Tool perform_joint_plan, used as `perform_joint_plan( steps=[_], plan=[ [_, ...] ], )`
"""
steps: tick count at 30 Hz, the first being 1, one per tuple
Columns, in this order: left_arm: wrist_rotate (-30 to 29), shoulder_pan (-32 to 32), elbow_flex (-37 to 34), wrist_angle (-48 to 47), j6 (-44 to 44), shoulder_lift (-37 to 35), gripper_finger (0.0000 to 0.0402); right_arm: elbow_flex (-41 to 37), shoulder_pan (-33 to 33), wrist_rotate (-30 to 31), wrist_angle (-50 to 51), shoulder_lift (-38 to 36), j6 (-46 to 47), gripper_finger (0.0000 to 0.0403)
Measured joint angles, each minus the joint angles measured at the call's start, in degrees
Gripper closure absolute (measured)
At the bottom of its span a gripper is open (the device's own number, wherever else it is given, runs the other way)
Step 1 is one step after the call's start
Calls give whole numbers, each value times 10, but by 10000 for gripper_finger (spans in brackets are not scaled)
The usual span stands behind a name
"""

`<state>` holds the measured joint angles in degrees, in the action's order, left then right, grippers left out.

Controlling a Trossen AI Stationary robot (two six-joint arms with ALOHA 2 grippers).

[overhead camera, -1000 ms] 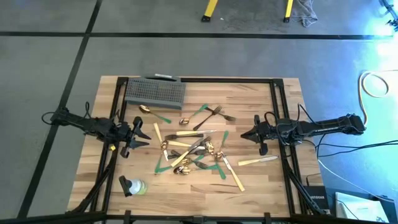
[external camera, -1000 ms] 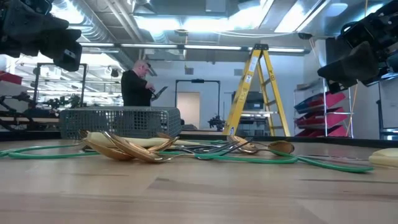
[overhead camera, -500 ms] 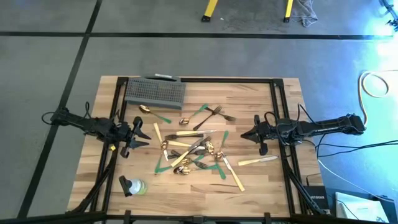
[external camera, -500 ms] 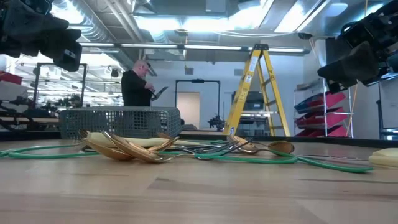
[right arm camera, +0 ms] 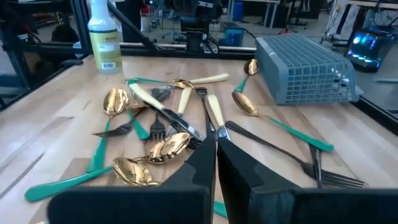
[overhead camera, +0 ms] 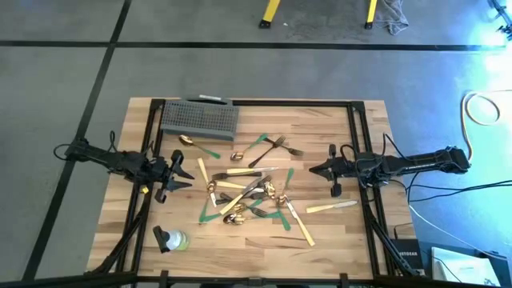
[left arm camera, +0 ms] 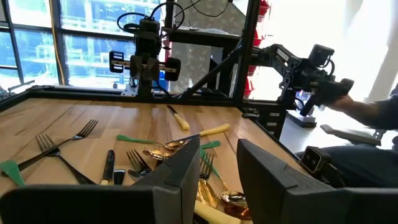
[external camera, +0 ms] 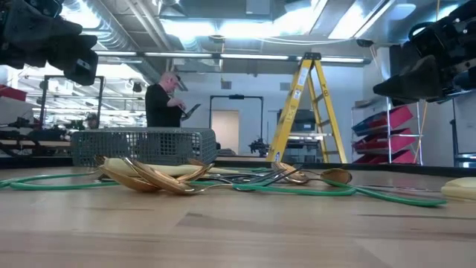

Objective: Sort silverware
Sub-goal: Prepare the gray organizer to sort the silverware

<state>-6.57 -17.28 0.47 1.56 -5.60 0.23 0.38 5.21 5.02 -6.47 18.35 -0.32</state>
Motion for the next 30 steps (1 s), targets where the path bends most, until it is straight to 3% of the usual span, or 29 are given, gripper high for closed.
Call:
perform_joint_plan(
  steps=[30],
  plan=[
    [0, 0, 0, 0, 0, 0, 309, 0, 0, 5, 4, 0, 0, 403]
  ],
)
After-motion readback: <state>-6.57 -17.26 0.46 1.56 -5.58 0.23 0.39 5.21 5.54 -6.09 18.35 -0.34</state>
